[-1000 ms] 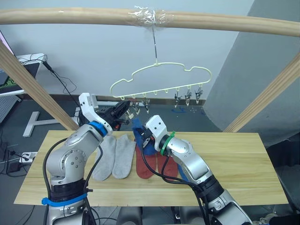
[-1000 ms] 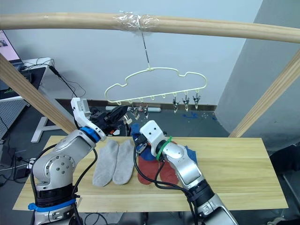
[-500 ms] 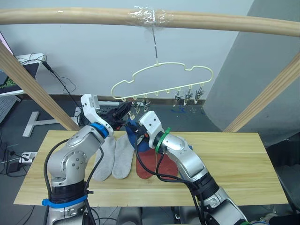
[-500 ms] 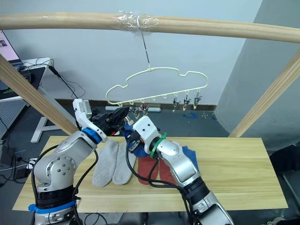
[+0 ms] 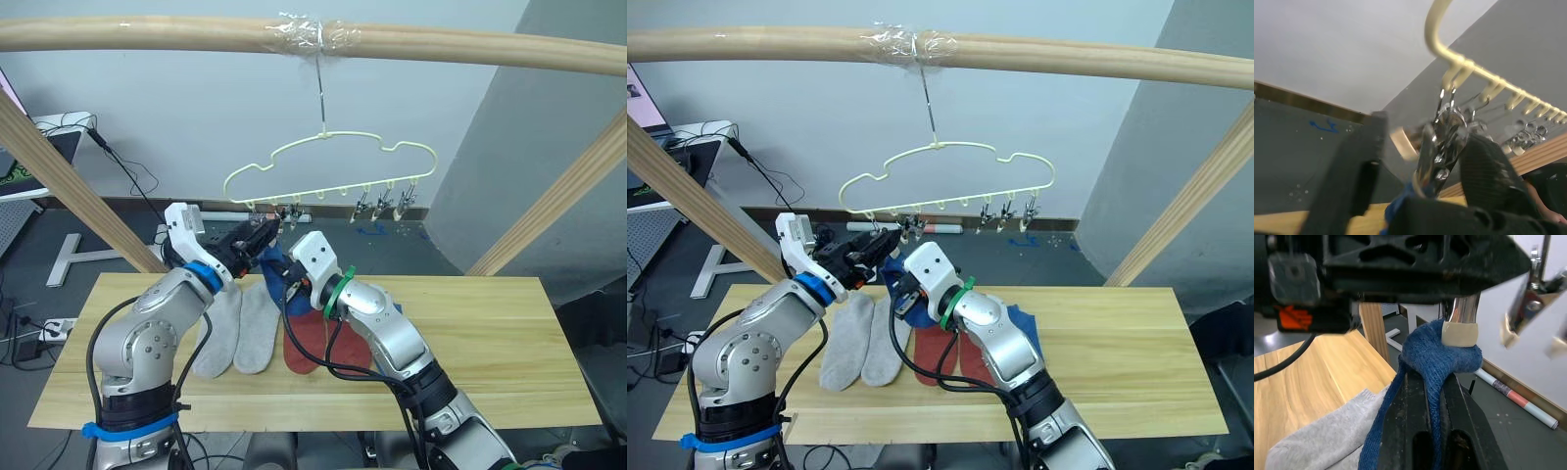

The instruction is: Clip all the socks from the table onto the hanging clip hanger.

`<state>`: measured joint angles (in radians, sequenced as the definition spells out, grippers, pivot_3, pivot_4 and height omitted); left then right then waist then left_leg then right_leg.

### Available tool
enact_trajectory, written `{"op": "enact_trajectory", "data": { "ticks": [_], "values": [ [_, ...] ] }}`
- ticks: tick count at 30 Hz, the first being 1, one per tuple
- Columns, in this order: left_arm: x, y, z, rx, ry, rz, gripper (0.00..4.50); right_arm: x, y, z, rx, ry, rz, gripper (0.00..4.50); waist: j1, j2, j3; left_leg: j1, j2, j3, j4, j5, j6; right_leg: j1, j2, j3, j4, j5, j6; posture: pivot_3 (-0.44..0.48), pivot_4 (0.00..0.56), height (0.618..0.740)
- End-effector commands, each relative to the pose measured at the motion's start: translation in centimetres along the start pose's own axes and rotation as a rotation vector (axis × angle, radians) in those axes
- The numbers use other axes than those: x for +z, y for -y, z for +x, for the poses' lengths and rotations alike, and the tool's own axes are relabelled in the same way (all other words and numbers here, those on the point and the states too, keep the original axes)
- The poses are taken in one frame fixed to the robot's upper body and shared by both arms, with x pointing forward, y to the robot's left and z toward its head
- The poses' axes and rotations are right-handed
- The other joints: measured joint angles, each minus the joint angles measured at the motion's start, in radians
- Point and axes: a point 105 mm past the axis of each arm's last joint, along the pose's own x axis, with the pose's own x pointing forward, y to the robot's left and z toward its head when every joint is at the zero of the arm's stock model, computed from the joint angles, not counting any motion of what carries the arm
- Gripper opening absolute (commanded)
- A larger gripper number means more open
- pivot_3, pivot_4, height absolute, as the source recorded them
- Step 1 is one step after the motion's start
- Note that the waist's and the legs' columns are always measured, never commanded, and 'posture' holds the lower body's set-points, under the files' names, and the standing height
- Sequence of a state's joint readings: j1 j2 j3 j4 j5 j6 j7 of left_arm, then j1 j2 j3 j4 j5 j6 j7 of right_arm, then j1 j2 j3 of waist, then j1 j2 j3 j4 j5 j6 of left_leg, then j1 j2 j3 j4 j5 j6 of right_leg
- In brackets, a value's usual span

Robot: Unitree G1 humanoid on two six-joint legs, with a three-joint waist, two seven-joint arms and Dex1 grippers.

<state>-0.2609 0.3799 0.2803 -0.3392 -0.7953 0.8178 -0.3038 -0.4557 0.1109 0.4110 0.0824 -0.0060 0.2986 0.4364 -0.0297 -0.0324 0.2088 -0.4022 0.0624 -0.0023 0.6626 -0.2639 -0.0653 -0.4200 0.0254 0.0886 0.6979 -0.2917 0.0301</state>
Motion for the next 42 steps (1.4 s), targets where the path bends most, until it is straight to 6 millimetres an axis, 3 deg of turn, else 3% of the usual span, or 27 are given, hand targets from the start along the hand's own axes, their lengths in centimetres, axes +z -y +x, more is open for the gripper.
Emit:
{"op": "enact_trajectory", "data": {
  "ticks": [1, 9, 15, 22, 30, 35, 42],
  "values": [
    [0.6, 1.2, -1.4, -0.095, -0.011, -0.001, 3.16, 2.4, -0.1, 0.2, 0.011, 0.088, -0.016, 0.00, 0.000, 0.000, 0.000, 0.000, 0.000, 0.000, 0.000, 0.000, 0.000, 0.000, 0.000, 0.000, 0.000, 0.000, 0.000, 0.071, 0.188, 0.700],
    [-0.2, 0.8, -3.3, -0.114, -0.103, 0.032, 3.16, 2.6, 0.3, -0.1, -0.003, 0.096, -0.031, 0.00, 0.002, 0.000, 0.000, 0.000, 0.000, -0.001, 0.000, 0.000, 0.000, 0.000, 0.000, -0.001, 0.000, 0.000, 0.000, 0.087, 0.191, 0.700],
    [-0.8, 1.3, -3.4, -0.124, -0.114, 0.086, 3.19, 2.0, 0.4, -0.1, 0.004, 0.049, -0.100, 1.81, 0.003, 0.000, 0.000, 0.000, 0.000, 0.000, 0.000, 0.000, 0.000, 0.000, 0.000, 0.000, 0.000, 0.000, 0.000, 0.087, 0.192, 0.700],
    [-1.2, 1.6, -2.5, -0.107, -0.075, 0.219, 3.19, 0.7, 1.4, -2.1, -0.006, -0.002, -0.171, 1.81, 0.006, -0.001, 0.000, 0.000, 0.000, 0.000, 0.000, 0.000, 0.000, 0.000, 0.000, 0.000, 0.000, 0.000, 0.000, 0.086, 0.194, 0.700],
    [-2.2, 2.5, -1.1, -0.080, 0.014, 0.379, 3.19, 0.4, 2.4, -5.2, 0.005, -0.041, -0.251, 1.81, 0.006, 0.000, 0.000, 0.000, -0.001, 0.001, 0.000, 0.000, 0.000, 0.000, -0.001, 0.001, 0.000, 0.000, 0.000, 0.067, 0.200, 0.700],
    [-2.5, 1.8, 0.2, 0.015, 0.104, 0.483, 3.19, 0.9, 2.6, -7.6, 0.018, -0.064, -0.283, 1.81, 0.005, -0.001, 0.000, 0.000, -0.001, 0.001, 0.000, 0.000, 0.000, 0.000, -0.001, 0.001, 0.000, 0.000, 0.000, 0.040, 0.206, 0.700],
    [-1.3, 1.6, 0.8, 0.100, 0.185, 0.538, 3.19, 1.6, 3.1, -9.9, 0.009, -0.069, -0.291, 1.81, 0.000, -0.001, 0.001, 0.000, -0.001, 0.001, 0.000, 0.000, 0.000, 0.000, 0.000, 0.002, 0.000, 0.000, 0.000, 0.011, 0.214, 0.700]
  ]
}}
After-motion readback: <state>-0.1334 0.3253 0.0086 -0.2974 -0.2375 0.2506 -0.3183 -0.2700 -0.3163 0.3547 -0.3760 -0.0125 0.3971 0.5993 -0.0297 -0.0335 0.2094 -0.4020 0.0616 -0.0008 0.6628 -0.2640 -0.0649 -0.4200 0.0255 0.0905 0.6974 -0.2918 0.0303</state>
